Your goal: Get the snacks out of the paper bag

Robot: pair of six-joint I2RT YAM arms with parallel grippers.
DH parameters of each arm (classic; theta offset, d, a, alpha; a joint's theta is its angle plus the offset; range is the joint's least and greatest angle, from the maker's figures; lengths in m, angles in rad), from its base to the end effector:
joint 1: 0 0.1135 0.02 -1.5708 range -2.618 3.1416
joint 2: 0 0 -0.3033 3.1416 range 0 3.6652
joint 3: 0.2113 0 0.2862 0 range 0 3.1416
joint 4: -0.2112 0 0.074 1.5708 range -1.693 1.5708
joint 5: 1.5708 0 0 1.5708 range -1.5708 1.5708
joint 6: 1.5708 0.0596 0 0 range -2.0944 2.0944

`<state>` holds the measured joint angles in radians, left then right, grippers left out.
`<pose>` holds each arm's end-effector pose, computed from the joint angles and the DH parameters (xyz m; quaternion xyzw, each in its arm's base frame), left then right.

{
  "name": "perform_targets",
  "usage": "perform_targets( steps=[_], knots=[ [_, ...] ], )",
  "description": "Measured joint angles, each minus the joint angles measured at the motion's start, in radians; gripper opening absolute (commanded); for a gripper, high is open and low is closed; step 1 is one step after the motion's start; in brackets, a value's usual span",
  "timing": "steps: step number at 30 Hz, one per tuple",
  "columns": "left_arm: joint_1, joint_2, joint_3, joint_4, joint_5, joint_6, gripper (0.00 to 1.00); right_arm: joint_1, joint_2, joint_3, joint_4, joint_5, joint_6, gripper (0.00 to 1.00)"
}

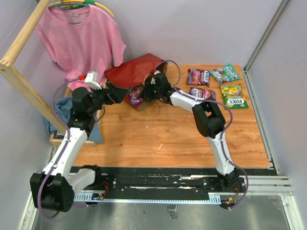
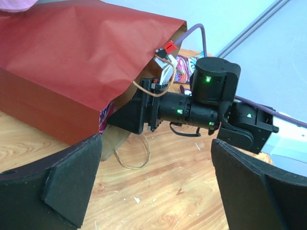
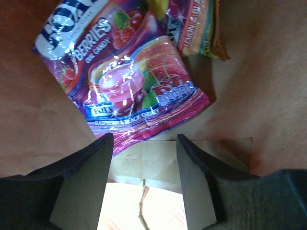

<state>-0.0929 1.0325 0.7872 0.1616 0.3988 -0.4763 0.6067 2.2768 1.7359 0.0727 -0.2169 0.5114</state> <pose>0.2757 -0.0489 0.3534 -0.0058 0.7338 -0.3262 0.5959 0.4902 0.3558 0.1920 -0.0970 0.8432 0.3544 0.3926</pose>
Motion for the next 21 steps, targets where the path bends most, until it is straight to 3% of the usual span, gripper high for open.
perform_targets(
  steps=[9, 21],
  knots=[
    [0.000, 0.005, 0.000, 0.002, 0.005, 0.000, 1.00, -0.018, 0.044, 0.002, -0.011, 0.026, 0.027, 0.56],
    [0.000, 0.005, 0.000, 0.002, 0.006, 0.000, 1.00, -0.017, -0.124, -0.475, 0.462, -0.003, 0.206, 0.57]
  ],
)
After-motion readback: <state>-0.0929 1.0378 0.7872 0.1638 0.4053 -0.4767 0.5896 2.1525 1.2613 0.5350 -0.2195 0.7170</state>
